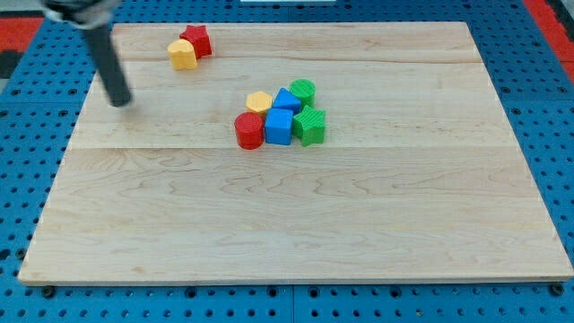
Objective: Drag red star into group of blocks
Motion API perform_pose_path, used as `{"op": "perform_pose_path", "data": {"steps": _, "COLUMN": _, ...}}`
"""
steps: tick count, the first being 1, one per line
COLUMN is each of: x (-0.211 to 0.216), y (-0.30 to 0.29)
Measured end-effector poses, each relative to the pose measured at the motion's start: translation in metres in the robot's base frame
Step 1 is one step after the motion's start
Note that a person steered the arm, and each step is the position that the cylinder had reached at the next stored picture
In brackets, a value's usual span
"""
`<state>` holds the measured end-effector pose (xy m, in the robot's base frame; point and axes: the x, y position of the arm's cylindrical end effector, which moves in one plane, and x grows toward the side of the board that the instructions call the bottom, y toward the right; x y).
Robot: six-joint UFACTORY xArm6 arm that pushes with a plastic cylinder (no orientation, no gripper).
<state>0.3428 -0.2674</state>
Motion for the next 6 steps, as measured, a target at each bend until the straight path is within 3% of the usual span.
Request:
{"op": "perform_pose_path", "data": {"steps": 1, "x": -0.09, "y": -0.008}}
{"op": "perform_pose_path", "data": {"steps": 2, "x": -0.112, "y": 0.081}}
{"op": "perform_pose_path", "data": {"steps": 3, "x": -0.12, "y": 0.137}}
{"op": "perform_pose_path", "data": {"steps": 4, "x": -0.093, "y": 0.23}}
{"op": "perform_pose_path", "data": {"steps": 5, "x": -0.053, "y": 0.26}}
{"op": "perform_pose_path", "data": {"steps": 6, "x": -0.087, "y": 0.276}}
